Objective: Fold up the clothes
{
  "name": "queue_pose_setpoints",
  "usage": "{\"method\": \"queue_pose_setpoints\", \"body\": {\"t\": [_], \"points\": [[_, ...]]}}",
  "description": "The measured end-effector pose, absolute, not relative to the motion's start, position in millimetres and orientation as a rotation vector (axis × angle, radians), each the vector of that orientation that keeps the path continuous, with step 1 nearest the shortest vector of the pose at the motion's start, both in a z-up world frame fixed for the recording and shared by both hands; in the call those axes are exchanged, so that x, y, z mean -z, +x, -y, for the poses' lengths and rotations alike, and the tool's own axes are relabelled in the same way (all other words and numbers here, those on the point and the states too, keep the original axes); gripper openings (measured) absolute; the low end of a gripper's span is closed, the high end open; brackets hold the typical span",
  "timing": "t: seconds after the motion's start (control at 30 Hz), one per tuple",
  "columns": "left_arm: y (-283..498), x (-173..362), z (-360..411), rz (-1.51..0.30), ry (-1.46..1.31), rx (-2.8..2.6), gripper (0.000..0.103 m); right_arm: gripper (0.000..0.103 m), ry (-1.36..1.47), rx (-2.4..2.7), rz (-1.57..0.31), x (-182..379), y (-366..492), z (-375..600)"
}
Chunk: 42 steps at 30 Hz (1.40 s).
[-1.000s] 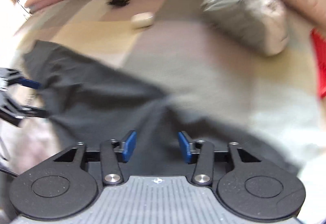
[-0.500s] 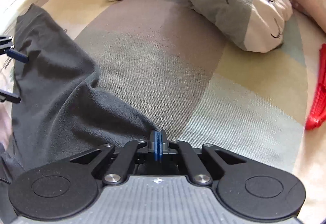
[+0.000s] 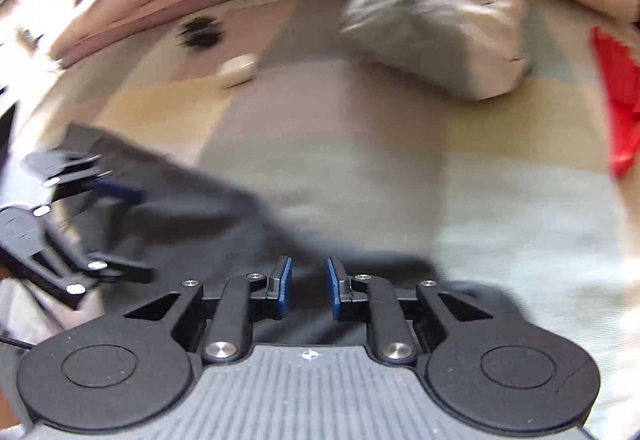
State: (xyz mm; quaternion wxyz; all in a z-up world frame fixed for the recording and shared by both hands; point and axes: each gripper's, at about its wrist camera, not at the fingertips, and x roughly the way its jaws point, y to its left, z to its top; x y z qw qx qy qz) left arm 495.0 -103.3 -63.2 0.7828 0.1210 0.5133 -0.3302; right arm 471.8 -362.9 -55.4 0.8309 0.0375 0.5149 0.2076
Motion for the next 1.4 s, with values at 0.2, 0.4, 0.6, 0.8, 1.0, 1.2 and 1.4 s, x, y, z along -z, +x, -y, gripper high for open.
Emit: {"method": "queue_pose_setpoints", "body": {"t": [0.2, 0.4, 0.6, 0.8, 1.0, 1.2, 1.4], "points": [[515, 76, 112, -1.114, 0.271, 0.676, 0.09, 0.0, -0.013, -0.405, -1.028, 81, 486, 323], [537, 83, 116, -1.112, 0.263, 0.609, 0.089, 0.027, 0.045, -0.307, -1.003, 65, 505, 341], [532, 72, 115, -1.077, 0.255, 0.683, 0.089, 0.037, -0.051, -0.322, -0.977, 58, 507, 354], [521, 82, 116, -1.123, 0.238, 0.658, 0.089, 0.041, -0.212, -0.5, -1.016, 77, 513, 329], [517, 84, 111, -1.126, 0.256, 0.649, 0.089, 0.013, -0.31, -0.491, -1.018, 73, 482, 324], [518, 76, 108, -1.098, 0.229, 0.637, 0.089, 0.023, -0.331, -0.145, -0.925, 51, 480, 346], [517, 71, 114, -1.069, 0.236, 0.701, 0.089, 0.033, -0.084, -0.158, -0.997, 43, 463, 371]]}}
